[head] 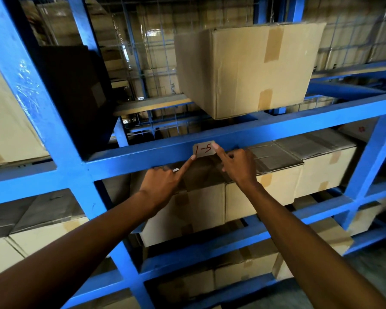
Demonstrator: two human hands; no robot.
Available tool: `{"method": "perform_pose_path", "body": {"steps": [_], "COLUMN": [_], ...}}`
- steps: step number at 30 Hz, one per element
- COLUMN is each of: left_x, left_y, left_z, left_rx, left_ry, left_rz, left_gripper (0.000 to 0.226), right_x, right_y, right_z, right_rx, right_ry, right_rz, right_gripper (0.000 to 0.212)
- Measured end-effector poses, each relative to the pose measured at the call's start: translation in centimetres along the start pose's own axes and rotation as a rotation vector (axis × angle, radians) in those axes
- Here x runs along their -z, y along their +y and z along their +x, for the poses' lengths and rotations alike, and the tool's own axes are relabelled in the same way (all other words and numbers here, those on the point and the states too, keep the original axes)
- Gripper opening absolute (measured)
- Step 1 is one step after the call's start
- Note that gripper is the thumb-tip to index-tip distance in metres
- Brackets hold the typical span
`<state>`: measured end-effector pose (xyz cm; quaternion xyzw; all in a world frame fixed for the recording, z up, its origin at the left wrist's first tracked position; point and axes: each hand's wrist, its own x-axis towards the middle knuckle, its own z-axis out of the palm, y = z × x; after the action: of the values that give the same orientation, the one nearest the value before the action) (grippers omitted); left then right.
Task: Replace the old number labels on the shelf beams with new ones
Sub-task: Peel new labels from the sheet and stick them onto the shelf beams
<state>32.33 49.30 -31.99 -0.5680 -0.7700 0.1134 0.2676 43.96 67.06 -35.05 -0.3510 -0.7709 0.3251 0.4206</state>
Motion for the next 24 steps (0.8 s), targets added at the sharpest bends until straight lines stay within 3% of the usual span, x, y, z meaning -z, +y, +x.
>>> {"method": "perform_pose_path", "body": {"steps": [7,10,16,24], "left_x": [0.1,0.3,0.5,-0.6], "left_y": [0.4,0.2,-0.3,-1.6], "left_z": [0.4,0.8,0.3,-0.6], "left_rx": [-0.023,-0.027,-0.044,-0.004], "left_ry": [-0.021,-0.012,-0.001,0.056], "left_rz": [-0.052,-0.044,0.014,-0.022], "left_gripper": [0.088,0.089,0.09,0.09], "right_x": [-0.3,-0.5,-0.8,-2.1], "right_y": [0.3,-0.3,0.8,0.1], "right_z": [-0.5,-0.1,0.6,0.1], "right_rx": [-0.023,-0.135,-0.152,-0.17], "right_ry": [-0.25,-0.358,-0.317,-0.323], "right_rz": [-0.037,-0.037,0.074,0.283], "right_gripper": [0.091,0.082,0.09,0.082]}}
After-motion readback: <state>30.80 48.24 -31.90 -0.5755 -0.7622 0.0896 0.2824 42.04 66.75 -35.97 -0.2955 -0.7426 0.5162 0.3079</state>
